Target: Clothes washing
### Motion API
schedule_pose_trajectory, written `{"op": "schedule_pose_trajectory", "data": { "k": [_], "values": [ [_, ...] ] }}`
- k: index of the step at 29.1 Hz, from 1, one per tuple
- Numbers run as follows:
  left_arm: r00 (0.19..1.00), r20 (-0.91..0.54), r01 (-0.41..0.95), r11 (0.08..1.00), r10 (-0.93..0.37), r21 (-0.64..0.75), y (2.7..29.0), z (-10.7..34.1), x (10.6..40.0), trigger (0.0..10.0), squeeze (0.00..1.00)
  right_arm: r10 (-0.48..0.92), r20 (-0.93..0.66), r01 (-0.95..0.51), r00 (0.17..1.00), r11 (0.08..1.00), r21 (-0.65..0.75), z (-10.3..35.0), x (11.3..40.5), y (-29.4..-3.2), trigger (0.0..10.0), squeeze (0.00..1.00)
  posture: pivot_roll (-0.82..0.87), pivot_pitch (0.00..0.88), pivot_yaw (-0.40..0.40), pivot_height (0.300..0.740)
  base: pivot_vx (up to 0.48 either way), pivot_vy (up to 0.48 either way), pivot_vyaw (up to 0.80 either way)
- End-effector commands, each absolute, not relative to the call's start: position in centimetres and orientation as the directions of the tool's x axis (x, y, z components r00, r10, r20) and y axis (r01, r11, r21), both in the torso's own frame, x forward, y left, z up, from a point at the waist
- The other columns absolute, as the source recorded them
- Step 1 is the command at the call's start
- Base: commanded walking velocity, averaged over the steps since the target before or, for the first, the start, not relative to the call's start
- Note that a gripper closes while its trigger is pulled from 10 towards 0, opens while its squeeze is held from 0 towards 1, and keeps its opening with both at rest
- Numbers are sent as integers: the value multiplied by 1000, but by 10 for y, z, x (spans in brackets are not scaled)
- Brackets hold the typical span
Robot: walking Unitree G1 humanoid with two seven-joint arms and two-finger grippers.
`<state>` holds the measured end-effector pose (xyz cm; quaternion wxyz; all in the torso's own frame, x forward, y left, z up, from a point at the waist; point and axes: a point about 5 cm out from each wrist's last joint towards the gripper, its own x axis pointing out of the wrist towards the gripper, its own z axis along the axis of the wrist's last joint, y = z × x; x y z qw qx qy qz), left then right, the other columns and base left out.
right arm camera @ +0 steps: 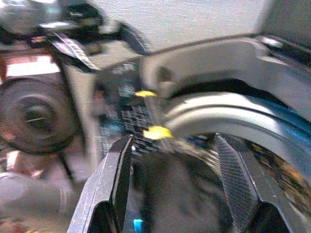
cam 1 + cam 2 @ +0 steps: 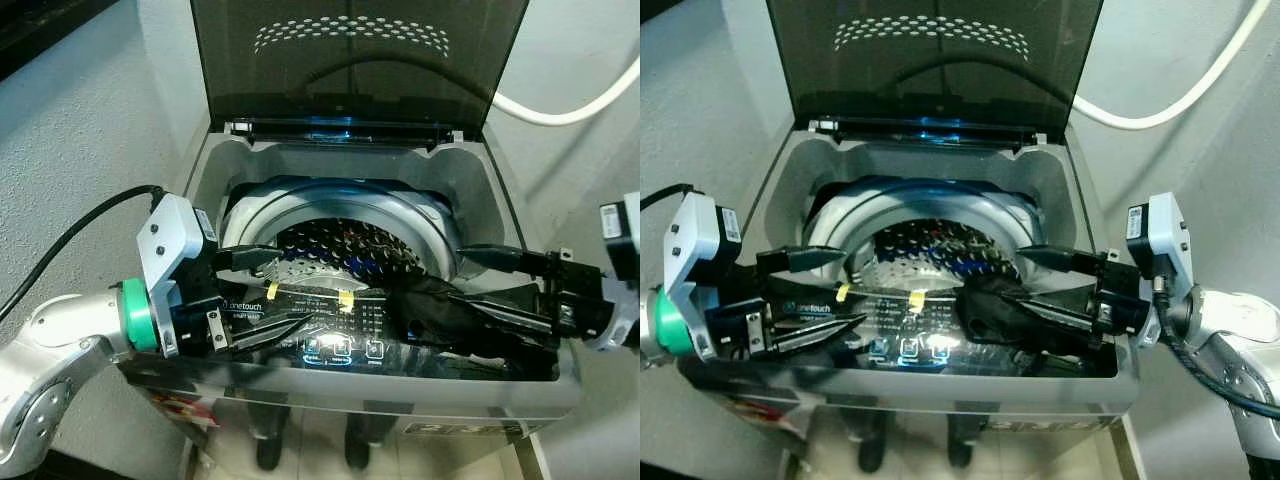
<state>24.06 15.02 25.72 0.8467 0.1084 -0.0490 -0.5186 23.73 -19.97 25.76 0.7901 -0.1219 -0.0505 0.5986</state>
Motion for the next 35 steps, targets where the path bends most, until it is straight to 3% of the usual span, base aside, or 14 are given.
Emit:
{"op": "schedule_pose_trajectory", "data": {
  "k": [1,8,16,18,19,20,21,35],
  "values": [
    [447,-42,874,426,-893,234,149,255,242,10000,0,974,-117,-959,196,165,-232,248,231,-187,10000,0,94,55,104,740,0,0,0],
    [453,-39,869,431,-891,243,150,256,242,10000,0,935,-216,-920,282,199,-338,230,248,-175,10000,0,107,52,94,740,0,0,0],
    [457,-33,867,436,-889,241,150,256,241,10000,0,893,-171,-851,416,317,-419,235,267,-175,10000,0,113,46,84,740,0,0,0],
    [457,-33,867,436,-889,241,150,256,241,10000,0,893,-171,-851,416,317,-419,235,267,-175,10000,0,113,46,84,740,0,0,0],
    [457,-33,867,437,-889,241,150,256,241,10000,0,885,-179,-844,429,322,-429,235,268,-176,7608,0,112,46,84,740,0,0,0],
    [457,-33,867,437,-889,241,150,256,241,10000,0,885,-179,-844,429,322,-429,235,268,-176,7608,0,112,46,84,740,0,0,0],
    [457,-33,867,437,-889,241,150,256,241,10000,0,881,-187,-842,435,324,-431,234,269,-177,0,0,112,44,84,740,0,0,0],
    [457,-30,867,437,-889,240,150,256,241,10000,0,862,-181,-822,473,357,-443,230,277,-181,0,0,116,44,81,740,0,0,0]
  ]
}}
